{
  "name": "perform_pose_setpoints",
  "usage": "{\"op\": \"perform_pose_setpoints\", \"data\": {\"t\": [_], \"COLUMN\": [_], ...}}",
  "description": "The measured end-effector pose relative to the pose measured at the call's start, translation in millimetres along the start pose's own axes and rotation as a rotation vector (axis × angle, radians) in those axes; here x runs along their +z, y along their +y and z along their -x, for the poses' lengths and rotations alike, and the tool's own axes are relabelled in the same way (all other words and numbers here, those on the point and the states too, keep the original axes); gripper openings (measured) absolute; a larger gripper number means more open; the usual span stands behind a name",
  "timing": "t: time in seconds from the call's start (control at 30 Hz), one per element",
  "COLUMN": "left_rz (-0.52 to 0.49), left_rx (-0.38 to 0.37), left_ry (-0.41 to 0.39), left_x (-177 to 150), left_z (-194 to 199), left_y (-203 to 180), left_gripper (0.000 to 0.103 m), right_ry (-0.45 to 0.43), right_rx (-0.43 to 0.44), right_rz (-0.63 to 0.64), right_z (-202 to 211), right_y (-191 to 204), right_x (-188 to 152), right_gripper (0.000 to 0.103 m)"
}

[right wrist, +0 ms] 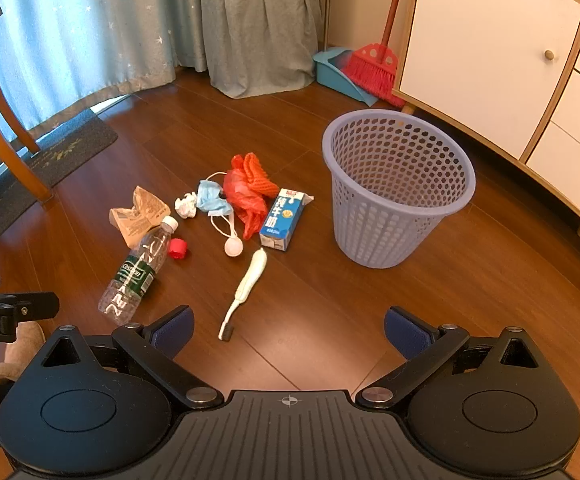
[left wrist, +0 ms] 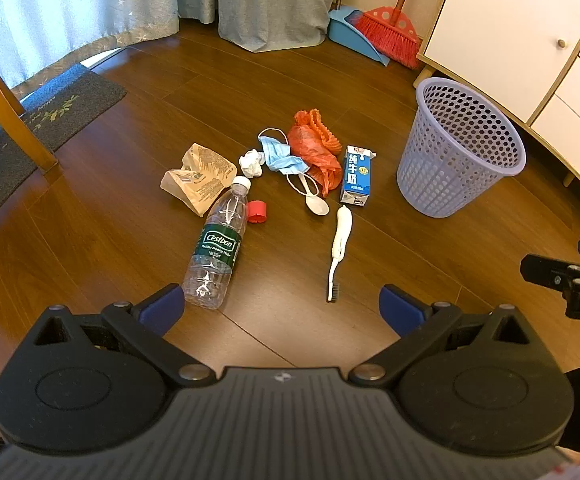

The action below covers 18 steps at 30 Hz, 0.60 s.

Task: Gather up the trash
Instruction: 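Move both tools toward the trash pile and lavender wastebasket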

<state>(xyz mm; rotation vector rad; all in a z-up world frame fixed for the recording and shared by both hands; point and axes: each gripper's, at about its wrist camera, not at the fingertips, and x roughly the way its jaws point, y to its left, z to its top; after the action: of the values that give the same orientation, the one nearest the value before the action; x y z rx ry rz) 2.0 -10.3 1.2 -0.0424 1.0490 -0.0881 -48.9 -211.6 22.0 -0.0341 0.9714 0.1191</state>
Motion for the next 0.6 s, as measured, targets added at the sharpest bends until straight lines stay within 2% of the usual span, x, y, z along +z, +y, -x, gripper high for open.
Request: {"op": "perform_pose_setpoints", "data": {"t": [0.6], "left_rz": [-0.005], "left_rx": [-0.002], "left_ry": [-0.001], "left_x": [0.5], "left_z": [-0.4], "left_y": [-1.8], "left_gripper": [0.102], "right_ry": [0.0], "right_rx": [-0.002], "right_rz": [0.003], "right_z": [0.8], "right_y": [-1.6], "right_x": [4.4], "right_gripper": [0.099]}}
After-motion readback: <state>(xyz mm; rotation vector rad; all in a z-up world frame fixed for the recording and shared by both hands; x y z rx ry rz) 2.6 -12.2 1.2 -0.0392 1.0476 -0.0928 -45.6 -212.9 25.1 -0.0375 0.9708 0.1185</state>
